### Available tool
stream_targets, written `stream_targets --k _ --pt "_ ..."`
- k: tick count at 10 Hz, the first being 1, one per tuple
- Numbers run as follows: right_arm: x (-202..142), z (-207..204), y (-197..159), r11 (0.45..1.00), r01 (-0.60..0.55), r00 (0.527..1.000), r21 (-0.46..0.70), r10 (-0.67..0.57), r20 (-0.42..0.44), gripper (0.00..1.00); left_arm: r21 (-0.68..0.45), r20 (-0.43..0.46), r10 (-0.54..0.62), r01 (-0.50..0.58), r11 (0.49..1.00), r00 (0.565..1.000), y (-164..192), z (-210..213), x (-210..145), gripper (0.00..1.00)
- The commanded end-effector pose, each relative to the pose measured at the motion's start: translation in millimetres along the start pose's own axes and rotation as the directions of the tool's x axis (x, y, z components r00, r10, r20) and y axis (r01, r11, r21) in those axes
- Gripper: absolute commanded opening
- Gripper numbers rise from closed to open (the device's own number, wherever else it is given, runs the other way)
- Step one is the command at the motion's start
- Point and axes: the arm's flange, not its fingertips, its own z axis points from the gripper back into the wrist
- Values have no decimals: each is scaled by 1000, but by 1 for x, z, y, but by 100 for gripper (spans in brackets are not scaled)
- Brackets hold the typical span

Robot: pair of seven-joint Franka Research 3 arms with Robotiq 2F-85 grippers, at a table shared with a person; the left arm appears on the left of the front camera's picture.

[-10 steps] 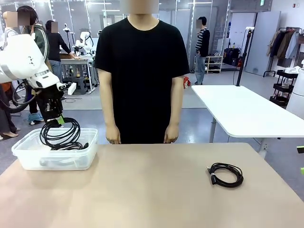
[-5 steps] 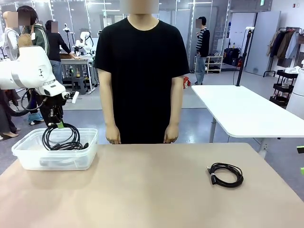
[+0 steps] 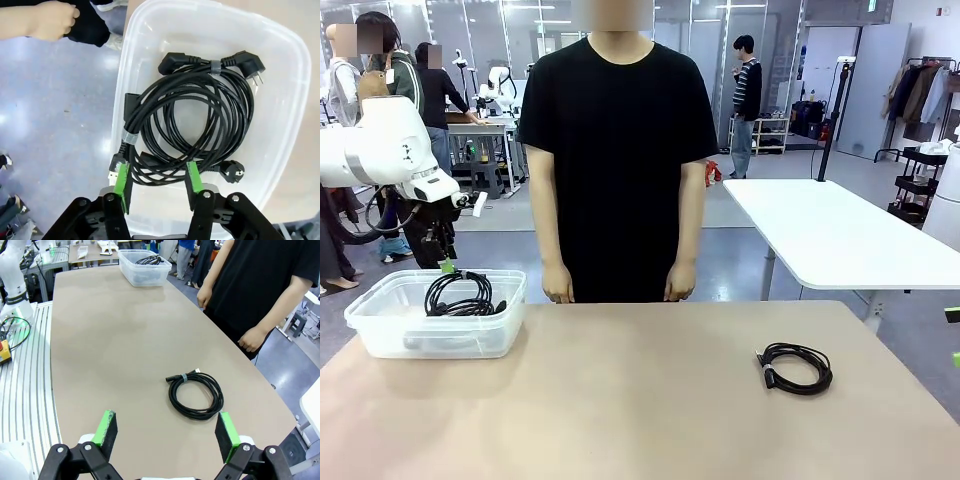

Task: Organize and store the cables.
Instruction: Place the USB Extension Cable into the Organizing box.

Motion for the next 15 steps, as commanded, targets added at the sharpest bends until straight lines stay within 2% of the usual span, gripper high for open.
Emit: stream_targets --k 1,2,3,4,5,15 --pt "0 0 -3 1000 -12 1000 -7 12 18 100 -5 20 23 -23 1000 1000 -7 2 1 75" --pt "0 0 -3 1000 -12 1000 -7 12 18 100 -1 22 32 -32 999 999 -11 4 2 100" --pt "0 0 -3 1000 -12 1000 -7 12 18 100 8 30 49 -49 999 998 -18 5 4 95" --pt "0 0 -3 1000 -12 1000 -7 12 18 100 -27 41 44 -43 999 998 -30 5 5 100" --pt "0 0 -3 1000 -12 1000 -7 12 18 100 0 5 15 -15 1000 1000 -3 3 4 100" --pt "0 0 -3 1000 -12 1000 -7 12 18 100 0 5 15 -15 1000 1000 -3 3 4 100"
